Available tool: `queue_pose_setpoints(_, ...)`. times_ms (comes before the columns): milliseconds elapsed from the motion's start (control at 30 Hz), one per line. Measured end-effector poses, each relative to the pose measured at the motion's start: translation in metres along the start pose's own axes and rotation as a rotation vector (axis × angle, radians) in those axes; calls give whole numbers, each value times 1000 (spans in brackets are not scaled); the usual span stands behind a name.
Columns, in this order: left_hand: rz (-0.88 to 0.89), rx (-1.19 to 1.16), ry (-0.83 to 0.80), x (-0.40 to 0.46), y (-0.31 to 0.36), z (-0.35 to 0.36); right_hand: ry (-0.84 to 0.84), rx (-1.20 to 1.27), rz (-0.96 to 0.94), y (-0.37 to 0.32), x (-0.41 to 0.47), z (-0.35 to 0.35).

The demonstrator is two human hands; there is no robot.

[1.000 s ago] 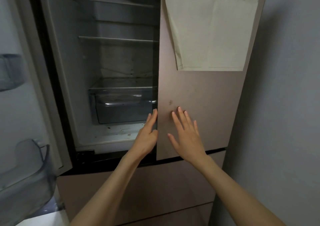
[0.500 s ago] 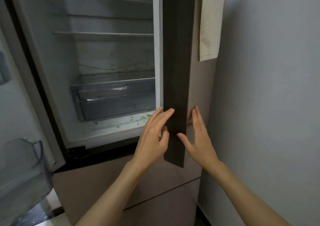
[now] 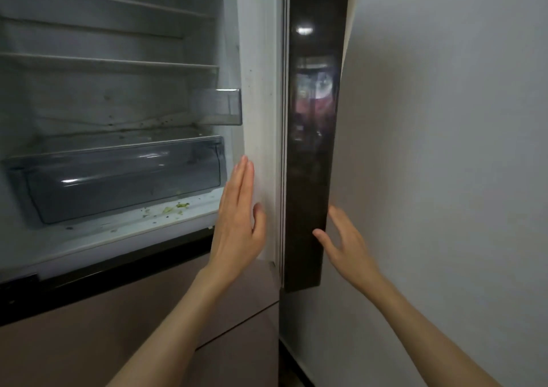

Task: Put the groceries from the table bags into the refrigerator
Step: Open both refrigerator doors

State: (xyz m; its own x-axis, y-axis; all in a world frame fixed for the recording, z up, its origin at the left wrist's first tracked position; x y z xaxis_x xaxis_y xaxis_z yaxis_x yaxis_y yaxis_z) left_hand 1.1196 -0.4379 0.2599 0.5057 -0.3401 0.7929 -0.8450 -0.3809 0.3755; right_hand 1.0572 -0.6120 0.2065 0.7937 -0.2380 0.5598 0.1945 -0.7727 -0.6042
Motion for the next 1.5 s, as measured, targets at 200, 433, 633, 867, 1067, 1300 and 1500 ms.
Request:
queue_pose_setpoints(200, 53, 98, -245, 3, 21, 52, 281, -58, -4, 17, 2, -55)
queue_pose_setpoints(433, 153, 210, -361, 16, 53, 109, 125, -158, -25, 36, 21, -60)
queue_pose_setpoints(633, 142, 247, -466, 39, 65, 151, 64, -203, 86, 67, 43, -81)
queue_pose_setpoints(867, 116, 373, -534, 50, 54, 160, 44, -195, 130, 89, 60, -89)
queue_pose_setpoints(1067, 38, 426, -484, 32, 24, 135, 197, -249, -43, 64, 46, -83)
queue_pose_setpoints(1300, -152, 536, -442, -3, -36, 74, 36, -247, -263, 15, 56, -8)
queue_pose_setpoints(1500, -321, 643, -391, -16, -107, -6, -150, -191, -372, -30, 87, 86)
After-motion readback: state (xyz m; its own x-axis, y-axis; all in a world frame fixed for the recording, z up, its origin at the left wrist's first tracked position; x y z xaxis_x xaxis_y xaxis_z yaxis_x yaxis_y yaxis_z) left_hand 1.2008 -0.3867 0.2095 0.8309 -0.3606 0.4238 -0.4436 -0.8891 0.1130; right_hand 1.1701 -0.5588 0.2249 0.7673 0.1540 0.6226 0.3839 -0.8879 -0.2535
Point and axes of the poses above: each hand's wrist, its own x-axis towards the middle knuckle, its own z-axis out of the palm, y = z × x, the point moved 6 cm from there along x, towards the middle knuckle, and after that the axes turned 1 degree about x, right-handed, at the moved point
